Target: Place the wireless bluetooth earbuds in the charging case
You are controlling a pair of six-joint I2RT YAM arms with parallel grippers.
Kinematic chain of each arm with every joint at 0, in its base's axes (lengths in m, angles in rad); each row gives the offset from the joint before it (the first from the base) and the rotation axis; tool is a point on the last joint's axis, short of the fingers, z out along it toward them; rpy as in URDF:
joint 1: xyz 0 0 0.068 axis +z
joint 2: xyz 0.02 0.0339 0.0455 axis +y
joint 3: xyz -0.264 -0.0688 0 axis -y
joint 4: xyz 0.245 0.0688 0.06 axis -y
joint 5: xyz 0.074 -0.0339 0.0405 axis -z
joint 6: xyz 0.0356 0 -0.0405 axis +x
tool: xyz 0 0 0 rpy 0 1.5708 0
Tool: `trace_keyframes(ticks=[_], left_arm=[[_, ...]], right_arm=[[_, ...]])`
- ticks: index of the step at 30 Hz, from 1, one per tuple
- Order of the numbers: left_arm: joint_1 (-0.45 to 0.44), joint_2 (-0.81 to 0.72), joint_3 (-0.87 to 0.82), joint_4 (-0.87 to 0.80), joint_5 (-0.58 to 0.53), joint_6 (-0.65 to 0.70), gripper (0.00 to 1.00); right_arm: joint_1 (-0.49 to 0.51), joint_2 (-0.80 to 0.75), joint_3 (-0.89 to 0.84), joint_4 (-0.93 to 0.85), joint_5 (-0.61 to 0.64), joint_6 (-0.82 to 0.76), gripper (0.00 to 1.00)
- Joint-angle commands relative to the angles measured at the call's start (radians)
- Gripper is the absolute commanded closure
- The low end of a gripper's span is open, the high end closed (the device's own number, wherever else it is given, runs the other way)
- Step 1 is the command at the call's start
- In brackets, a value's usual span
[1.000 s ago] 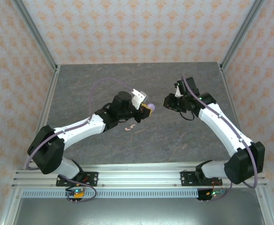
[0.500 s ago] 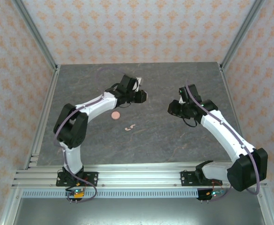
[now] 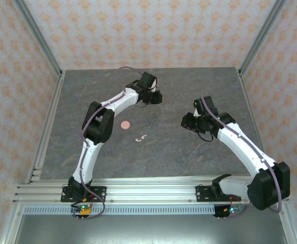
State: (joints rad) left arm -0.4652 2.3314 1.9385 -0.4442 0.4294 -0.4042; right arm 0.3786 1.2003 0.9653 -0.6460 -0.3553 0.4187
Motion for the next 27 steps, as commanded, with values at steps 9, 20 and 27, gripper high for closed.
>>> trace_keyframes(ticks=[9,20,27], left_arm=[[0.035,0.176,0.241,-0.115,0.023,-0.044,0.85],[0.056,0.255,0.307,-0.160,0.029,-0.075,0.70],[0.063,0.246,0.346,-0.238,-0.016,-0.004,0.43]], right_arm=[[0.000,-0.050,-0.016,0.008,-0.002,0.020,0.71],[0.000,-0.043,-0.018,0.002,0.007,0.028,0.71],[0.000,-0.045,-0.010,-0.011,0.019,0.023,0.71]])
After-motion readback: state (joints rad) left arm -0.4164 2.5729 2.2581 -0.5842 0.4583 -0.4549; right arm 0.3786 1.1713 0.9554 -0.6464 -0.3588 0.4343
